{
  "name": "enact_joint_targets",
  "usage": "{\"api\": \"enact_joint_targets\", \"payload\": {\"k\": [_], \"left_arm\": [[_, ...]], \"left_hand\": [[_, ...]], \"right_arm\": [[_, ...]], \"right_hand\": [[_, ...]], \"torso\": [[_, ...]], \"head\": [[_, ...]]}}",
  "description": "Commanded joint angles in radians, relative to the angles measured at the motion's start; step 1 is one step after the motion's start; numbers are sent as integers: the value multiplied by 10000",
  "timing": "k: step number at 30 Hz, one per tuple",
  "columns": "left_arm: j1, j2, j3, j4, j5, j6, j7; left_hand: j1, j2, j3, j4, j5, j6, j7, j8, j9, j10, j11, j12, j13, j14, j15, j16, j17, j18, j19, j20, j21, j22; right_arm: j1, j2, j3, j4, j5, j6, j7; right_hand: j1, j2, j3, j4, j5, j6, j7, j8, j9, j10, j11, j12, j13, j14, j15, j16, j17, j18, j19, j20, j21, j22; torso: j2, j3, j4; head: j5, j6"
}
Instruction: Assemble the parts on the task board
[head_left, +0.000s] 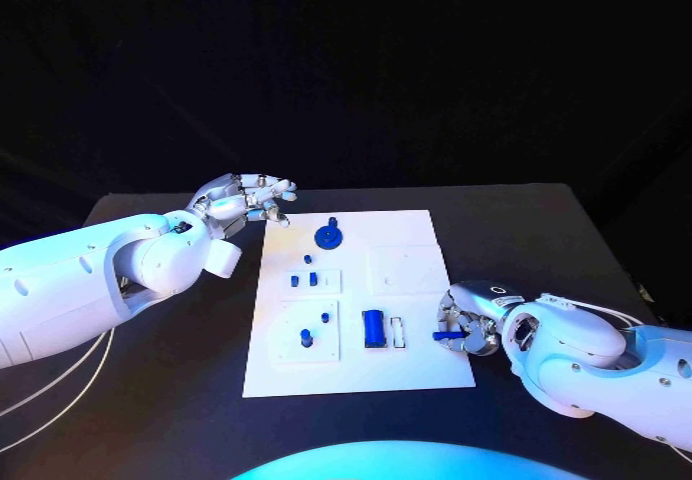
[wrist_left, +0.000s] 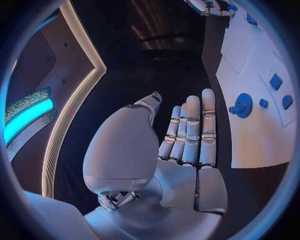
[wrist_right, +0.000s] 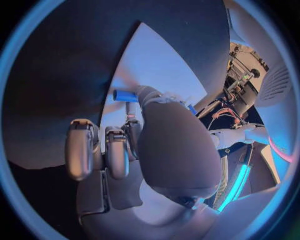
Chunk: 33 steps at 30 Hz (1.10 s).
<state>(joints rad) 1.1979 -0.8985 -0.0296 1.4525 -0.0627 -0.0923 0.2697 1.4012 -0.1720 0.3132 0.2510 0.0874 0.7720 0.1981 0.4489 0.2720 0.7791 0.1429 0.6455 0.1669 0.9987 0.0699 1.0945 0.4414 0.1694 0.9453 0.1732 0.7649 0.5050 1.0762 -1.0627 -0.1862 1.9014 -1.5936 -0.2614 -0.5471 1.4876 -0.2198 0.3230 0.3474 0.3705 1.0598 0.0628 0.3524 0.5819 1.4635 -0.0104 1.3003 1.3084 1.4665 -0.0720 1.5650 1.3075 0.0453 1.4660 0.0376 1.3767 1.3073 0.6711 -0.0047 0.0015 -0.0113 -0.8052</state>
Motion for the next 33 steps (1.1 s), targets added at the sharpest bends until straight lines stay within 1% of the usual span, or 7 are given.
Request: {"api": "enact_joint_targets", "payload": {"k": [1,5,9,13,17,24,33], "left_arm": [[5,15,6,30,-29,66,18],[5,30,6,29,-30,61,20],[6,50,6,31,-31,67,23],[6,53,6,38,-31,67,26],[7,52,6,41,-31,66,29],[7,52,6,56,-31,90,26],[7,52,6,59,-31,121,19]], "left_hand": [[112,12,-43,10,9,-49,62,45,-9,-36,4,67,-8,-42,41,36,9,141,65,-32,-58,-10],[131,22,-43,9,10,-49,62,46,-10,-36,3,68,-9,-42,41,35,9,141,68,-33,-60,-11],[155,33,-43,8,12,-47,61,47,-11,-36,3,70,-10,-43,41,34,8,141,71,-34,-63,-13],[175,41,-42,6,13,-47,61,48,-13,-36,3,70,-11,-43,40,33,7,141,74,-34,-65,-15],[175,41,-42,6,13,-47,61,48,-13,-36,3,70,-11,-43,40,33,7,141,74,-34,-65,-15],[194,48,-42,4,13,-46,61,48,-14,-35,3,71,-13,-43,39,33,7,141,76,-35,-67,-16],[194,48,-42,4,13,-46,61,48,-14,-35,3,71,-13,-43,39,33,7,141,76,-35,-67,-16]], "right_arm": [[-47,47,-56,31,496,-764,-239],[78,155,-52,147,1445,-1383,-47],[185,370,-50,183,2643,-1751,52],[219,548,-49,151,3375,-1764,8],[224,714,-50,71,3744,-1788,-94],[181,1032,-51,-92,4125,-1852,-254],[140,1349,-51,-289,4134,-2048,-400]], "right_hand": [[-395,37,1298,-1074,162,-97,-51,137,211,153,-75,51,1219,1036,-62,44,2602,-125,558,-67,77,2202],[-863,93,1873,-1307,597,-252,-38,261,489,239,-68,155,1270,1043,-62,58,2633,-151,598,-71,231,2236],[-1455,187,2353,-1437,662,-288,-43,281,596,316,-70,267,1336,1043,-74,58,2633,-162,617,-77,306,2251],[-1930,191,2544,-1522,478,-277,-61,277,641,331,-90,260,1344,1043,-75,58,2633,-160,613,-79,299,2247],[-2342,164,2597,-1573,97,-244,-83,256,658,348,-104,284,1368,1043,-84,58,2633,-160,612,-85,304,2247],[-2910,202,2626,-1460,-4,-164,-94,213,638,374,-110,337,1410,1043,-89,58,2633,-161,615,-90,314,2248],[-3331,182,2604,-1385,-114,-79,-110,190,621,396,-121,373,1439,1043,-98,58,2633,-167,626,-97,349,2256]], "torso": [[2,-5,-5],[0,-5,-5],[0,-7,-1],[5,-9,4],[6,-17,-14],[0,-1,7],[7,1,-3]], "head": [[-9,2],[-22,14],[-23,12],[-8,-28],[-8,-44],[17,-43],[43,-33]]}}
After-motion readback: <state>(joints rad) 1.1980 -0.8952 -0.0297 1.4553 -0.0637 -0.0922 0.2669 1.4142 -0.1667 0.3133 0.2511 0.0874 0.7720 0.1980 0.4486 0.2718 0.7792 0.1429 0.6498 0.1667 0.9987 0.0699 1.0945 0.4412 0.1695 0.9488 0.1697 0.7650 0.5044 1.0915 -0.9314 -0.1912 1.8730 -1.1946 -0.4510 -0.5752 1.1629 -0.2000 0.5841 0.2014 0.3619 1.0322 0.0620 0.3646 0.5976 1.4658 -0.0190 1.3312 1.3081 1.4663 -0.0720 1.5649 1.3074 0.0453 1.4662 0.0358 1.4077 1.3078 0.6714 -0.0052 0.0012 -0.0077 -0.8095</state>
